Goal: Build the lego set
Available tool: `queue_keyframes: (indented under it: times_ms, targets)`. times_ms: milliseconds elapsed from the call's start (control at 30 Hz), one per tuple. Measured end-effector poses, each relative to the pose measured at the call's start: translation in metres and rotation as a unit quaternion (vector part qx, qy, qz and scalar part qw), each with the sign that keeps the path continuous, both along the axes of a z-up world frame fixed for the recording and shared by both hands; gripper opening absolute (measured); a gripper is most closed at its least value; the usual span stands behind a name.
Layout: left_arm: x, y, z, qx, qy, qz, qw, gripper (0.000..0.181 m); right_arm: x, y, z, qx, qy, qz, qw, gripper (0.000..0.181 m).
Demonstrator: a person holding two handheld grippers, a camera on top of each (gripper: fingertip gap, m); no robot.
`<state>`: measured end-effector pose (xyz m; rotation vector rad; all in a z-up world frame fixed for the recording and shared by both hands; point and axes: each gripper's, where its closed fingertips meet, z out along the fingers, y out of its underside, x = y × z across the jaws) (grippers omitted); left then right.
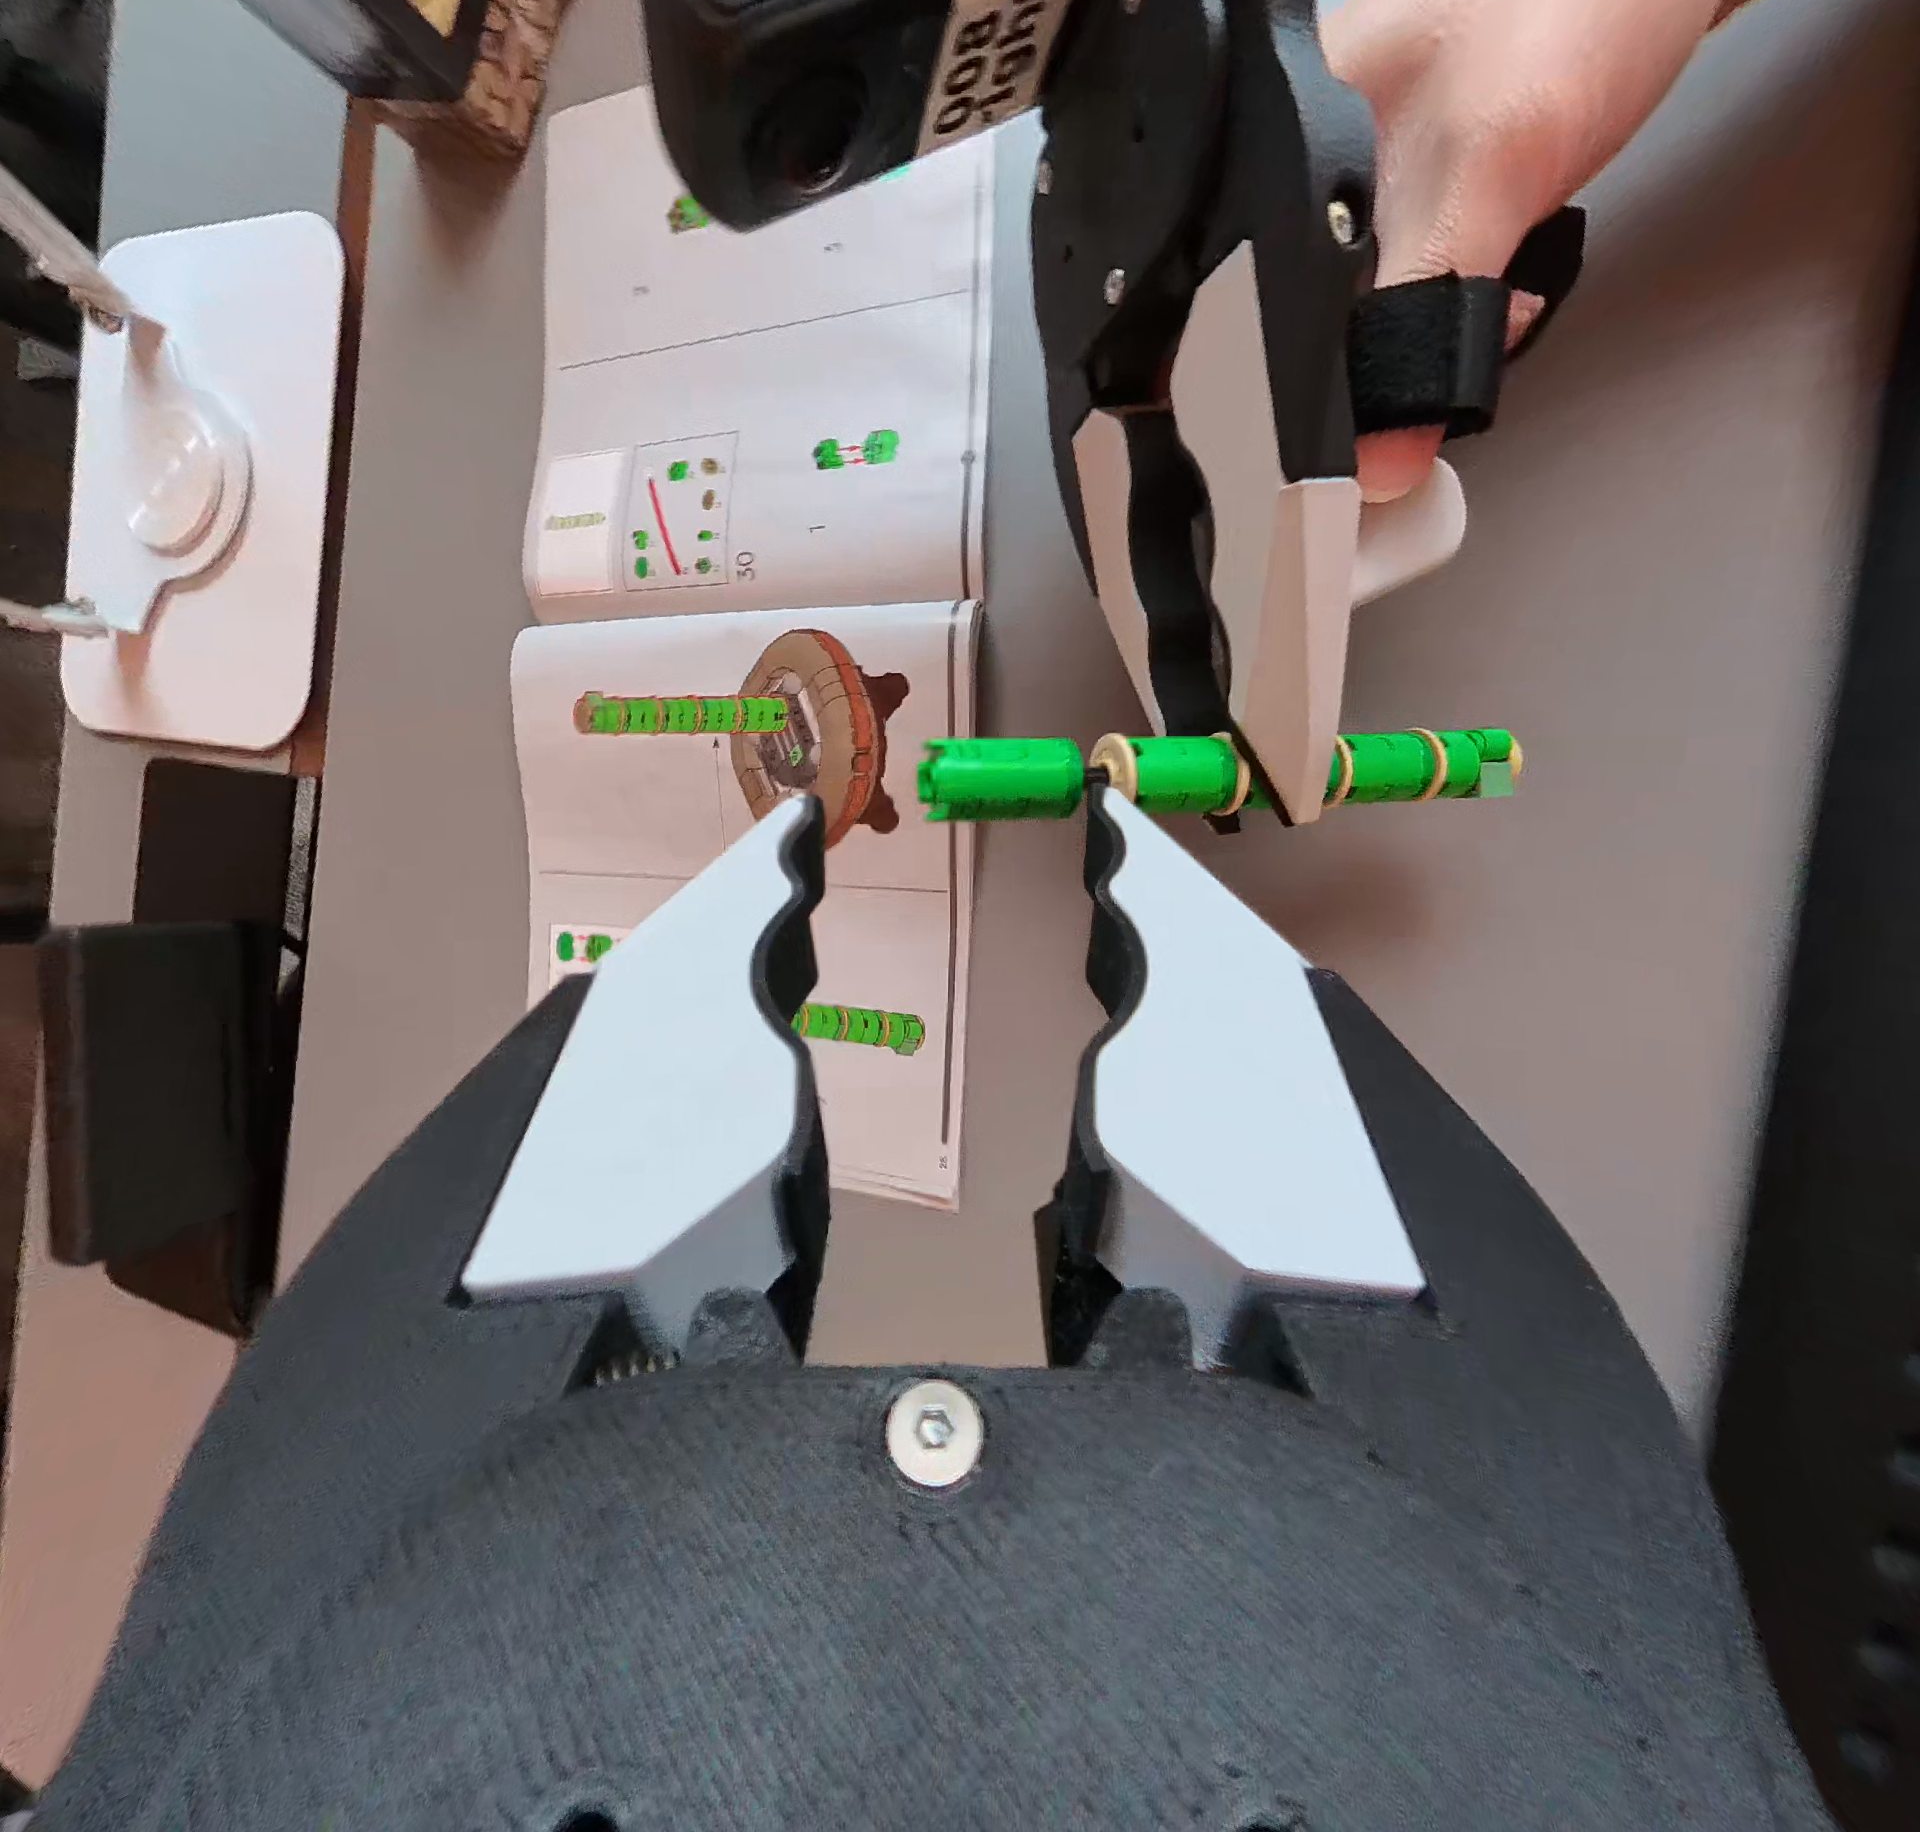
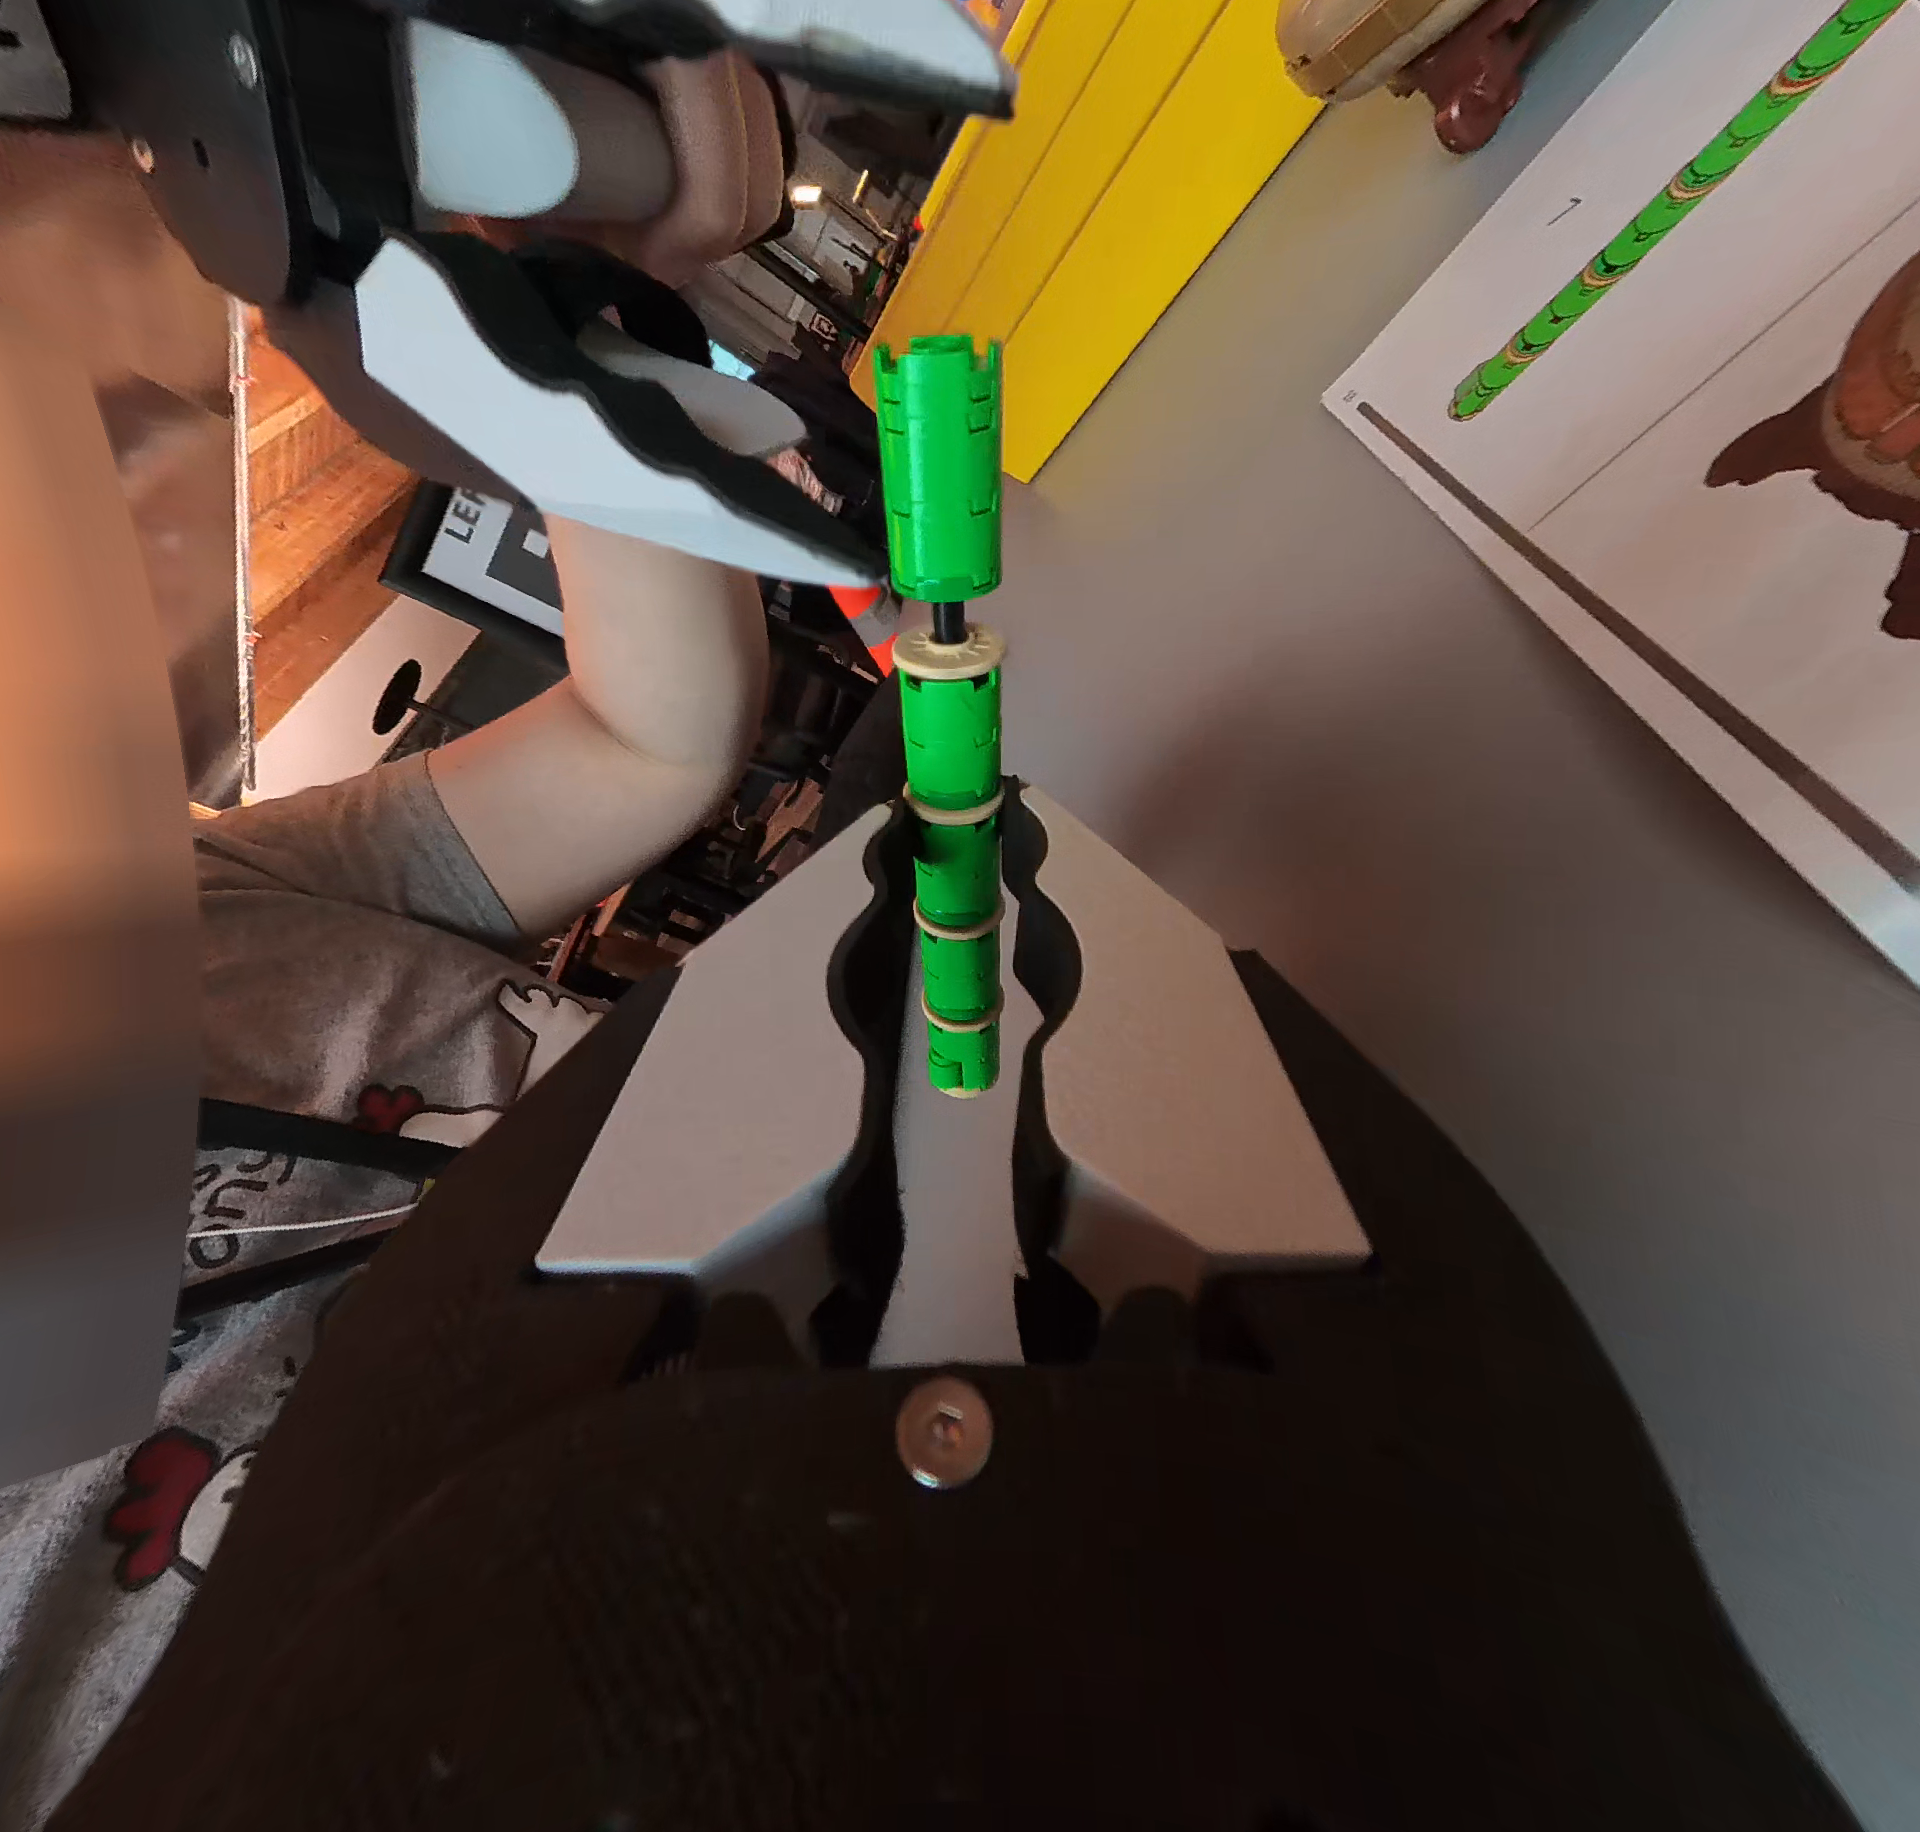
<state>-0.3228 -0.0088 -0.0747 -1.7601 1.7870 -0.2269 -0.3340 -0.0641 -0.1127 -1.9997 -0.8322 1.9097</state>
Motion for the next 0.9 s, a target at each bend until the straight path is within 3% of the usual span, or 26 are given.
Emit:
queue_keyframes:
  times_ms: [33, 200, 367, 633, 733, 800, 900]
  targets:
    - [-0.004, 0.001, 0.002, -0.007, -0.013, 0.012, 1.0, 0.05, 0.0, 0.0, 0.0, 0.003, -0.001, -0.002, 1.0, 0.015]
    - [-0.016, -0.003, 0.027, -0.076, -0.172, 0.048, 0.981, 0.052, 0.0, 0.004, 0.008, 0.027, 0.022, -0.014, 0.999, 0.015]
    - [-0.017, -0.016, 0.046, -0.182, -0.351, 0.043, 0.917, 0.048, -0.002, 0.009, 0.022, 0.145, 0.053, -0.034, 0.987, 0.016]
    - [0.007, -0.033, 0.041, -0.234, -0.425, -0.005, 0.875, 0.039, -0.005, 0.005, 0.024, 0.332, 0.052, -0.037, 0.941, 0.016]
    - [0.015, -0.042, 0.041, -0.227, -0.426, -0.031, 0.875, 0.032, -0.006, 0.001, 0.021, 0.364, 0.042, -0.028, 0.93, 0.017]
    - [0.018, -0.049, 0.043, -0.205, -0.428, -0.052, 0.879, 0.015, -0.007, 0.001, 0.021, 0.382, 0.038, -0.027, 0.923, 0.017]
    - [0.02, -0.051, 0.039, -0.159, -0.41, -0.057, 0.896, 0.014, -0.005, 0.0, 0.016, 0.395, 0.02, -0.016, 0.918, 0.018]
